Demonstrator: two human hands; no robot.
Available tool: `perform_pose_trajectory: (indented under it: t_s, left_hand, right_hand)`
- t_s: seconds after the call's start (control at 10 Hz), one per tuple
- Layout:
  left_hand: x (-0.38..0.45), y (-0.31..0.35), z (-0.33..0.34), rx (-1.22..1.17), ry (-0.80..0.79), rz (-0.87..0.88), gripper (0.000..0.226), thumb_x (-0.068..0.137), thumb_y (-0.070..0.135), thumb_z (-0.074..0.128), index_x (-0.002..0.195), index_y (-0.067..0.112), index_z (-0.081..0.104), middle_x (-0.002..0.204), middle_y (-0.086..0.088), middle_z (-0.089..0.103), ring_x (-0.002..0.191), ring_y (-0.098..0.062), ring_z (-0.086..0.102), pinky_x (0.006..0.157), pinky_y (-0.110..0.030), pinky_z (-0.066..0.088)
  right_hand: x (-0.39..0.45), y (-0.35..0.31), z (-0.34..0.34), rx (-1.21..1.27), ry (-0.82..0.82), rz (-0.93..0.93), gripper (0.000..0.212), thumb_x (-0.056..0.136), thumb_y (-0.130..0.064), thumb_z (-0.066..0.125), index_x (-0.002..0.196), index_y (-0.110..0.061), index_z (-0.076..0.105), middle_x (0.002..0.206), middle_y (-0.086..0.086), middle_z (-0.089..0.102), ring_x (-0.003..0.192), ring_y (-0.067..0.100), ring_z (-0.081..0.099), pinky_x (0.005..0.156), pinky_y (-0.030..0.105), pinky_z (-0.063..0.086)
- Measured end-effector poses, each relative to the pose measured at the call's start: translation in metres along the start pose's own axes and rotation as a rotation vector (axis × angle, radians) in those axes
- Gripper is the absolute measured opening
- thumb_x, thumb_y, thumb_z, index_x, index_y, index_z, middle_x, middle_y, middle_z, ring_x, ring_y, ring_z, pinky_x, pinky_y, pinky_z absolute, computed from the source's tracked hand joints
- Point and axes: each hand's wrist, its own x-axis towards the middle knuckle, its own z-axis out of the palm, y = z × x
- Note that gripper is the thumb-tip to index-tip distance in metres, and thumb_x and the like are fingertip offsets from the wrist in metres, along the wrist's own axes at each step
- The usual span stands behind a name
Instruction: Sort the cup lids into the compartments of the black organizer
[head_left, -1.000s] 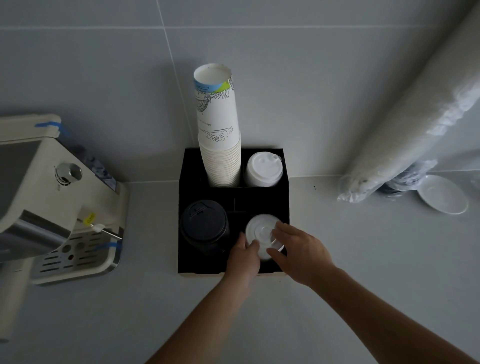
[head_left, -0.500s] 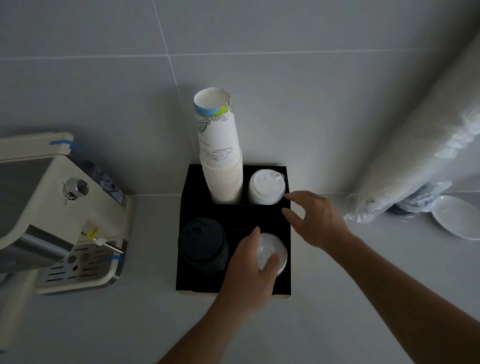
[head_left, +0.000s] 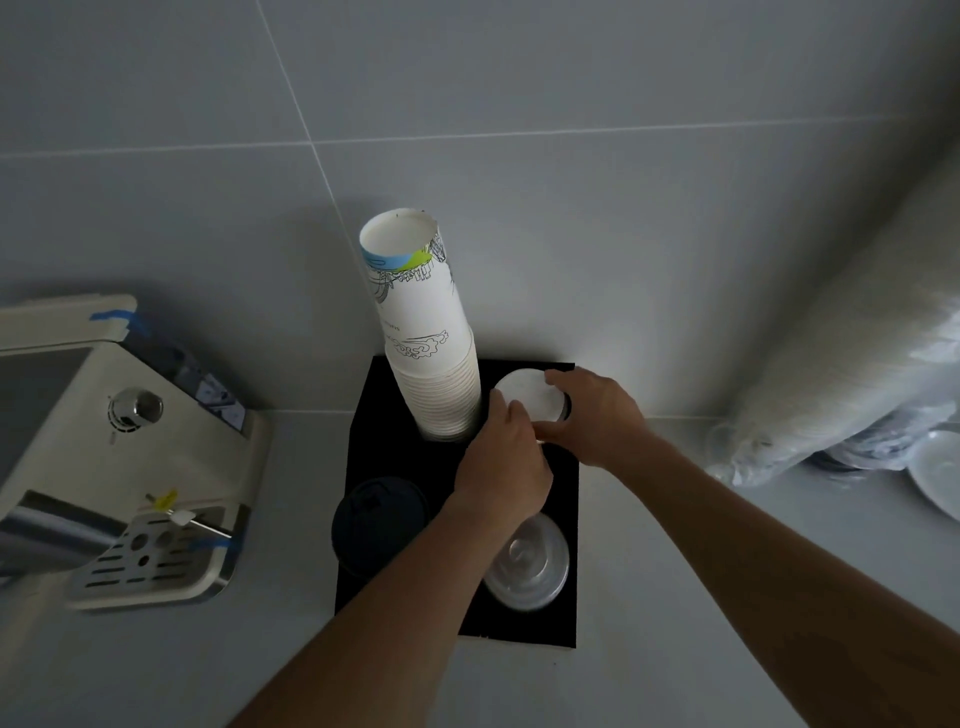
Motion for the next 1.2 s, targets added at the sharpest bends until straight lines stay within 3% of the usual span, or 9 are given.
perform_pose_trajectory:
  t_s: [0.3,0.6,0.8,0.9,1.1,1.2]
  left_hand:
    - [0.006,-0.003,0.003,0.119,-0.019,-0.008,0.053,0.086,0.014,0.055,0.133,-0.004,0.038,0.150,-0.020,0.024,0.124,-0.034,0.050,0.095,-0.036,0.044]
    - [0.007,-0.006,-0.005,0.236,-0.030,0.092,0.051,0.090,0.013,0.053,0.135,-0.005,0.035,0.151,-0.019,0.026,0.135,-0.032,0.038,0.100,-0.034,0.040]
    - [0.010,-0.014,0.009,0.128,-0.020,0.046,0.065,0.087,0.016,0.058,0.142,-0.003,0.027,0.158,-0.019,0.011,0.129,-0.033,0.048,0.099,-0.036,0.044]
    - [0.009,-0.014,0.008,0.102,-0.002,0.043,0.059,0.087,0.016,0.057,0.138,-0.002,0.032,0.156,-0.017,0.016,0.124,-0.033,0.052,0.094,-0.038,0.046]
    - [0.005,-0.014,-0.004,0.074,-0.017,0.068,0.050,0.087,0.017,0.054,0.131,0.000,0.038,0.144,-0.017,0.035,0.119,-0.036,0.052,0.093,-0.041,0.045]
    - [0.002,-0.015,-0.015,0.097,0.005,0.098,0.034,0.091,0.020,0.050,0.121,0.003,0.046,0.127,-0.017,0.052,0.115,-0.034,0.053,0.087,-0.039,0.043]
  right_hand:
    - [0.003,0.003,0.004,-0.047,0.085,-0.074,0.077,0.072,-0.059,0.073,0.134,-0.017,0.056,0.132,0.002,0.061,0.127,0.020,0.050,0.111,0.032,0.028]
    - [-0.004,0.001,0.012,-0.042,0.081,-0.032,0.080,0.079,-0.058,0.067,0.144,-0.017,0.045,0.149,0.002,0.049,0.147,0.017,0.027,0.119,0.031,0.014]
    - [-0.007,0.000,0.012,-0.023,0.056,-0.005,0.079,0.081,-0.057,0.066,0.146,-0.021,0.041,0.152,0.001,0.045,0.149,0.017,0.024,0.114,0.036,0.029]
    - [-0.009,-0.003,0.009,-0.015,0.033,0.010,0.079,0.081,-0.056,0.066,0.147,-0.020,0.040,0.153,0.001,0.044,0.148,0.017,0.024,0.112,0.036,0.032]
    - [-0.020,-0.009,0.004,0.053,0.024,0.042,0.084,0.083,-0.046,0.068,0.152,-0.018,0.029,0.148,-0.003,0.048,0.134,0.021,0.046,0.105,0.035,0.040]
    - [-0.029,-0.013,0.000,0.062,0.072,0.050,0.071,0.088,-0.037,0.064,0.149,-0.015,0.036,0.148,0.003,0.049,0.132,0.024,0.048,0.105,0.033,0.039]
